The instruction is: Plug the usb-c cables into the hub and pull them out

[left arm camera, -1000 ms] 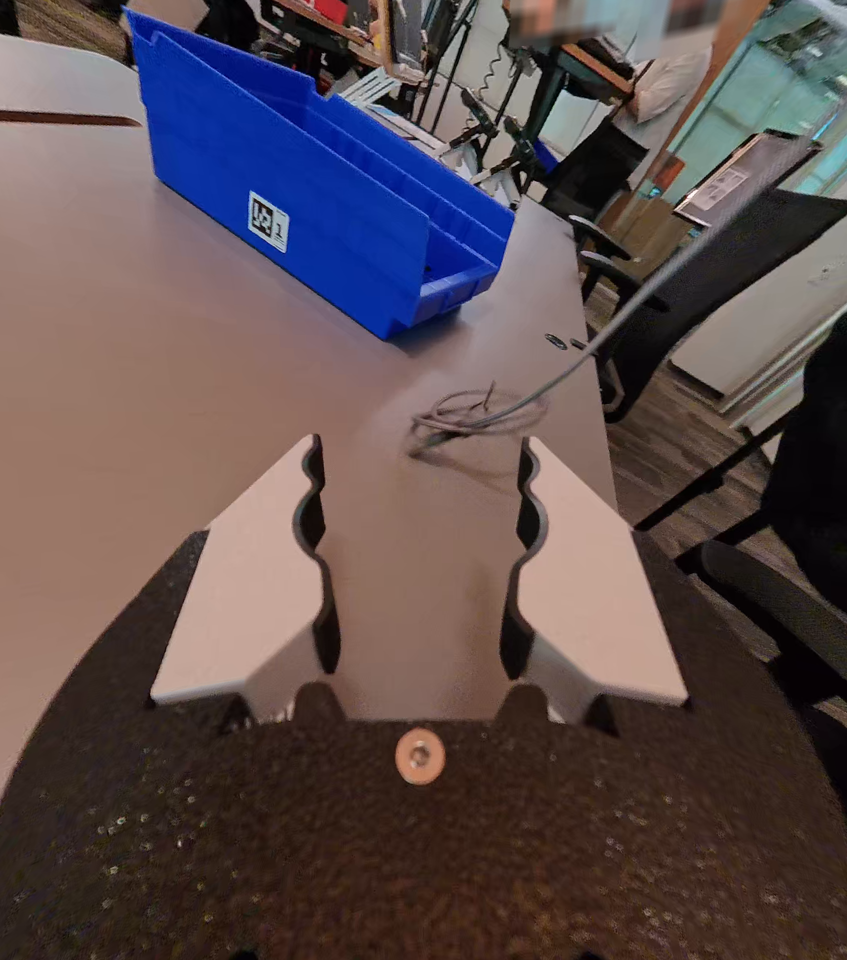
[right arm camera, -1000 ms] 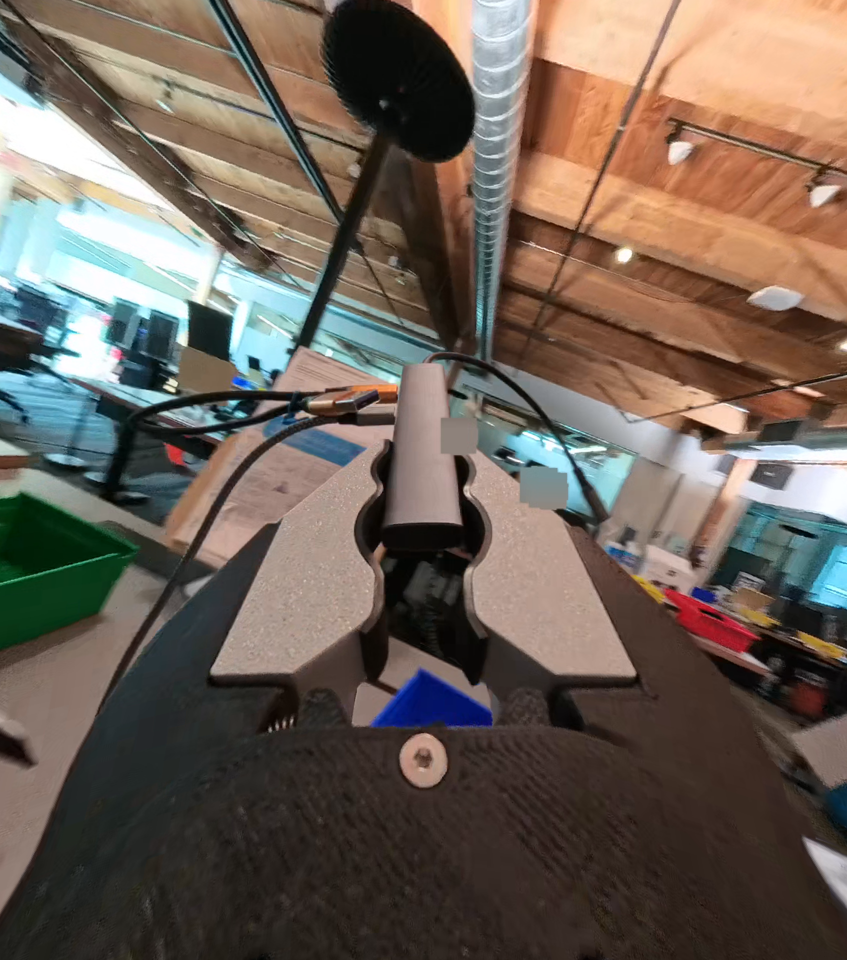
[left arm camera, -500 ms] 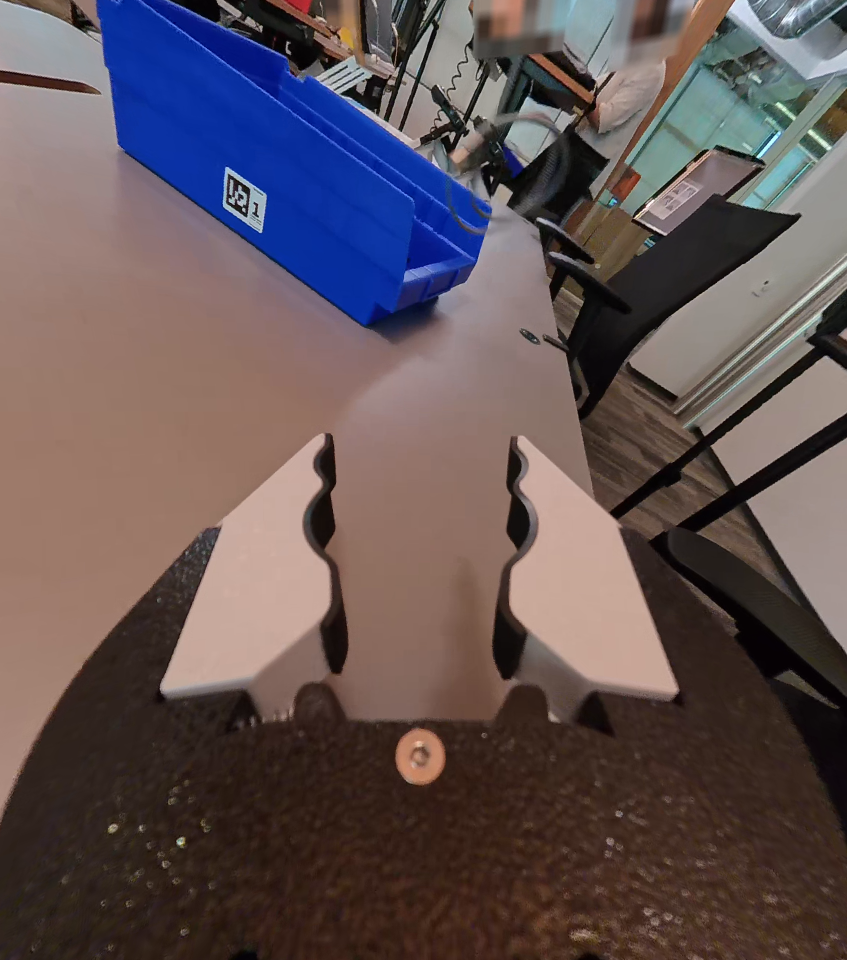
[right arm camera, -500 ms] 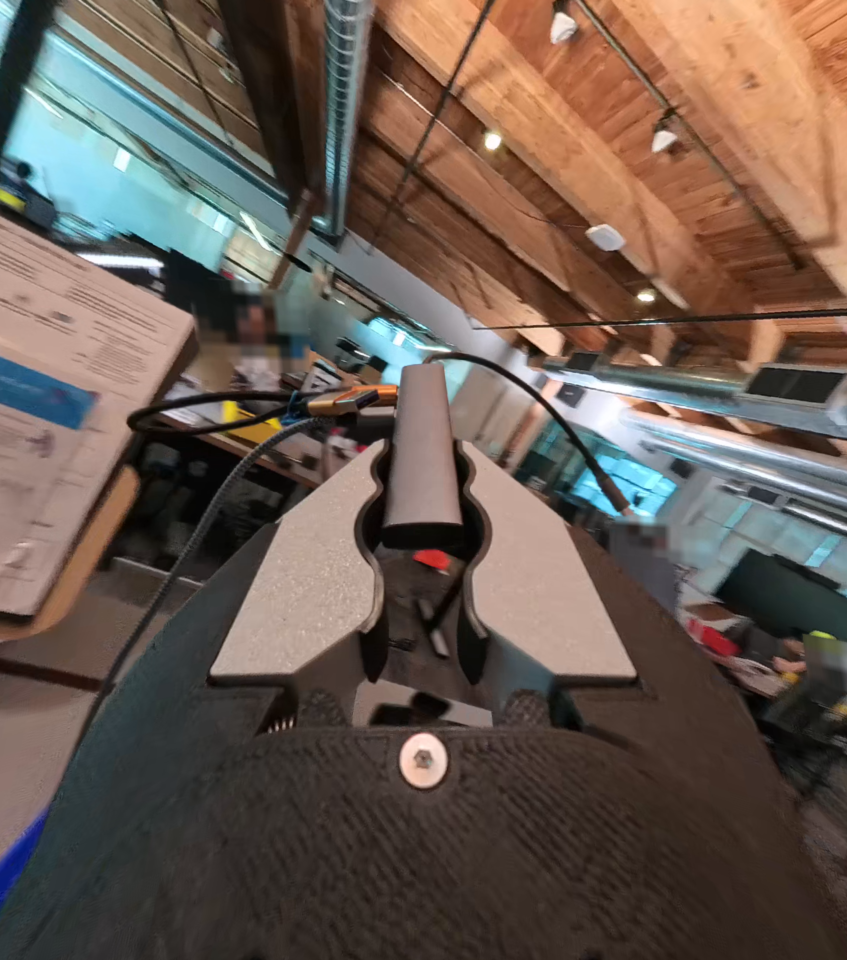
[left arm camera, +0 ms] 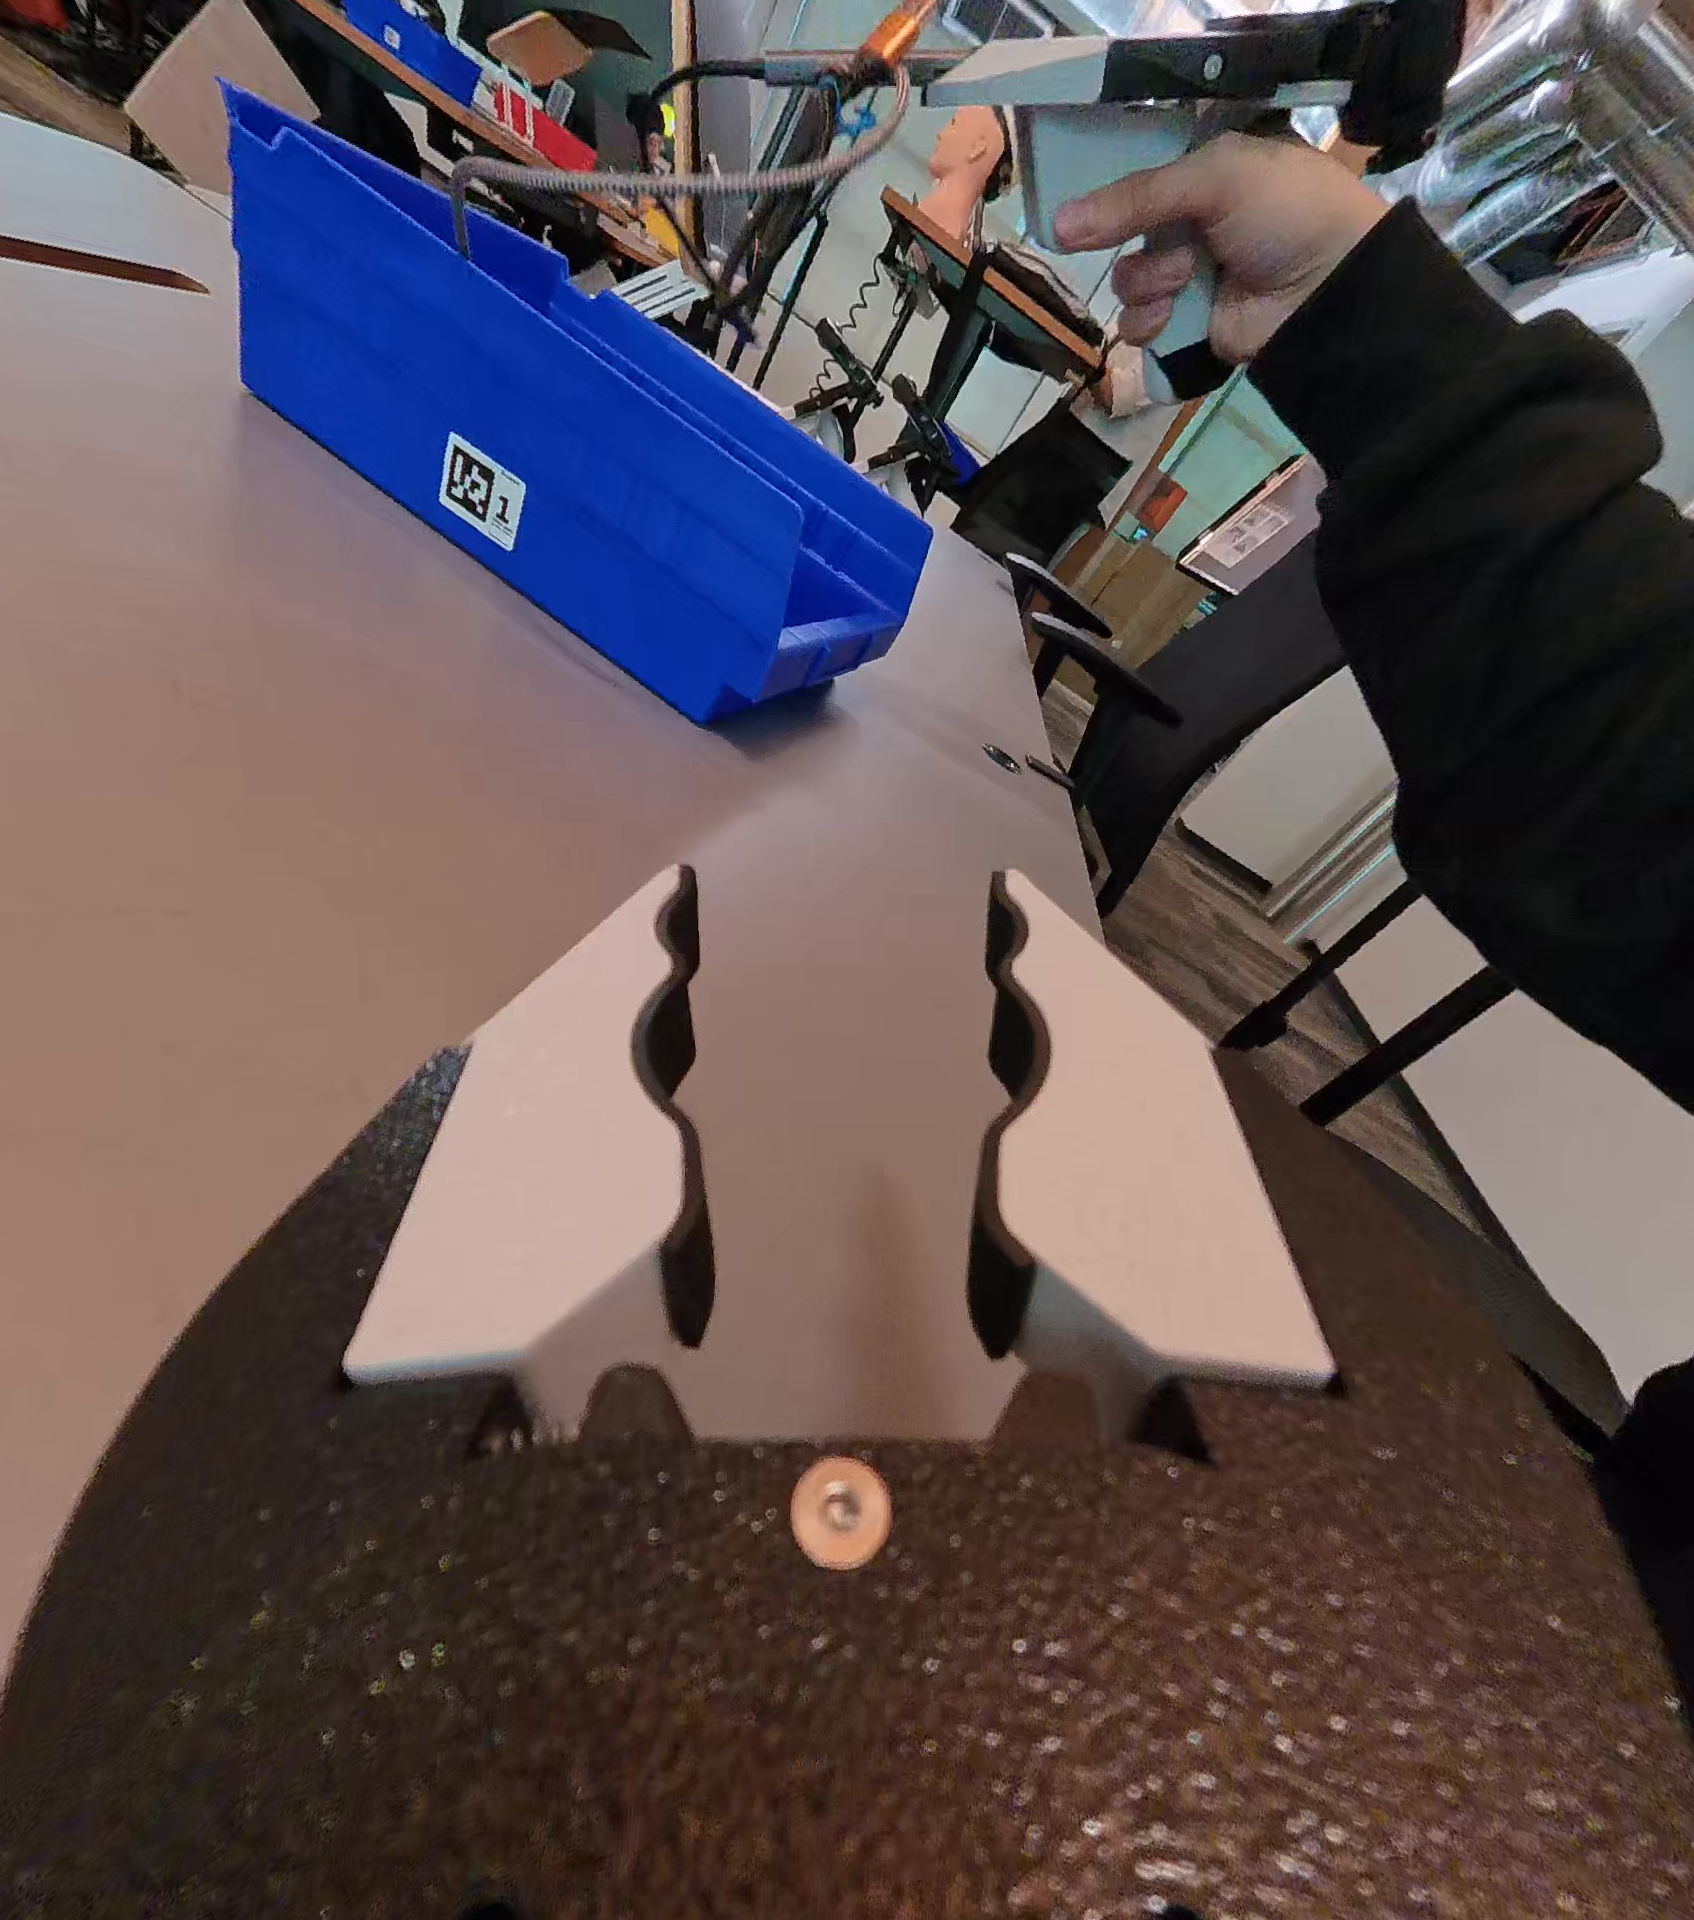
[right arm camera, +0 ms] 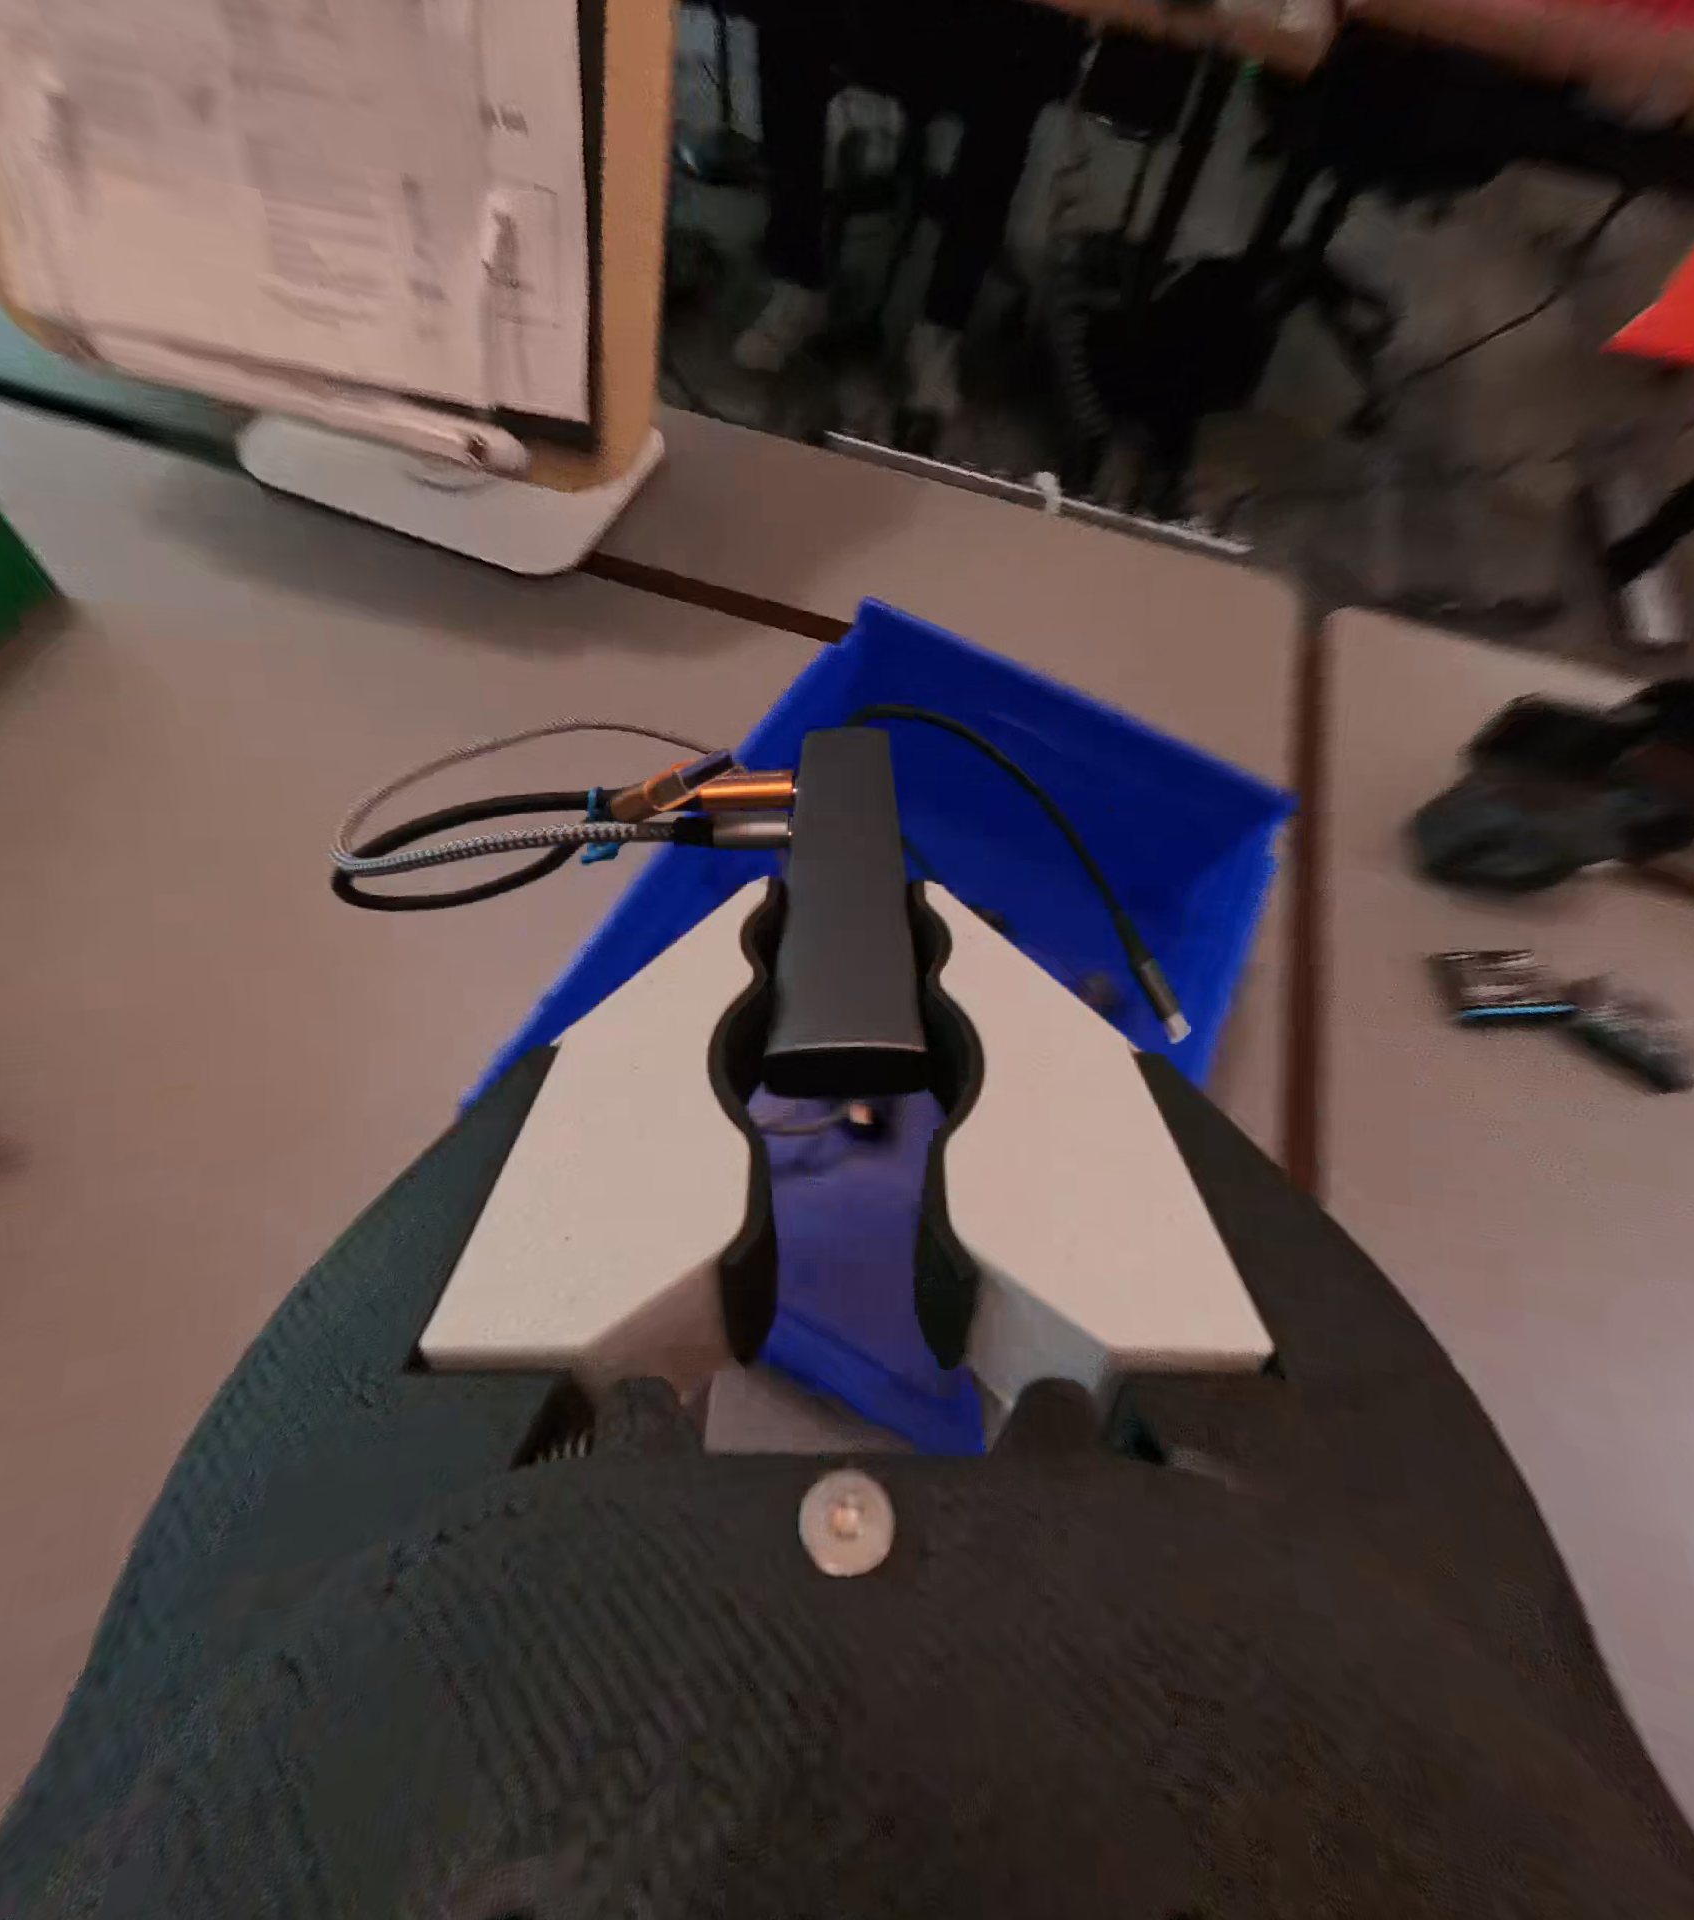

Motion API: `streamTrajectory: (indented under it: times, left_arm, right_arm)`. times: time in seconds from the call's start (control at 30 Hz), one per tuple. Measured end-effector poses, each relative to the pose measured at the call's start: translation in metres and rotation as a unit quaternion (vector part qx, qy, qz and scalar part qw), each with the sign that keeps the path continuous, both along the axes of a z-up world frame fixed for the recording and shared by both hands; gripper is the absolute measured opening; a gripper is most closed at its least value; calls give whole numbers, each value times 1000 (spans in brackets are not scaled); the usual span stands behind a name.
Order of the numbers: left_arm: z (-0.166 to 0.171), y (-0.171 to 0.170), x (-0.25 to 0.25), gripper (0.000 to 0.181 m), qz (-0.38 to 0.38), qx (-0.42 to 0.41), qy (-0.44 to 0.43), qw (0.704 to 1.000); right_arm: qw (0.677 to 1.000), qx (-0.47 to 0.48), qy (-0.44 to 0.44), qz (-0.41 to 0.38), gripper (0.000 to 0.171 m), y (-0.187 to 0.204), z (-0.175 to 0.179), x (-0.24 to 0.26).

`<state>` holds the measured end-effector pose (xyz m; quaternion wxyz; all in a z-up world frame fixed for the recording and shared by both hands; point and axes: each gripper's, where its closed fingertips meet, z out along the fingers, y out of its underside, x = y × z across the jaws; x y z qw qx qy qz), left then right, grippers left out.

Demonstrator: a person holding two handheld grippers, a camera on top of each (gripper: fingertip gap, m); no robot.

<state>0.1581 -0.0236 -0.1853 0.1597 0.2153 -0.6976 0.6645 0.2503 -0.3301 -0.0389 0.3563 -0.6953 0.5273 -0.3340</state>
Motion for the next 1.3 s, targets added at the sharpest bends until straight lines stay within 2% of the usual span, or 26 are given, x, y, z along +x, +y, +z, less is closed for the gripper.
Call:
streamTrajectory:
  times: [0.03,0.17,0.37,0.53,0.63,0.67,0.73,0.8,0.87,0.93,1.1,1.17,1.3]
  left_arm:
    - [-1,-1,-1,54,-3,4,-1,1000]
    - [-2,-2,-3,54,-10,8,-2,1000]
    - [0,-1,-2,53,-9,1,-1,1000]
    - [-1,-2,-4,53,-14,4,1,1000]
    - [-1,-4,-6,53,-21,4,3,1000]
    - [-1,-4,-6,53,-21,4,2,1000]
    - [0,-3,-6,53,-19,-1,4,1000]
    - [1,-2,-4,53,-16,-6,6,1000]
    - [1,-2,-5,53,-16,-5,5,1000]
    - [1,-3,-7,53,-21,-3,0,1000]
    - [3,-5,-12,53,-27,-2,-24,999]
    - [3,-8,-16,54,-31,4,-45,999]
    - [0,-12,-17,58,-22,29,-80,996]
  right_arm:
    - [999,44,0,-3,22,2,-3,1]
    - [989,149,17,-19,22,3,-24,9]
    - [947,283,-5,-152,22,-38,-60,25]
    - [920,302,-56,-244,22,-71,-75,30]
    - [943,173,-57,-278,22,-82,-90,33]
    - [955,121,-47,-267,23,-77,-97,36]
    - [972,67,32,-223,24,-57,-127,39]
    - [982,40,119,-141,42,-29,-159,37]
    - [983,-12,137,-121,50,-25,-169,32]
    - [984,-23,139,-109,54,-21,-166,25]
    - [990,-14,105,-93,89,-15,-142,-2]
    - [992,-5,93,-84,93,-10,-137,-18]
    - [996,32,9,-80,92,8,-125,-54]
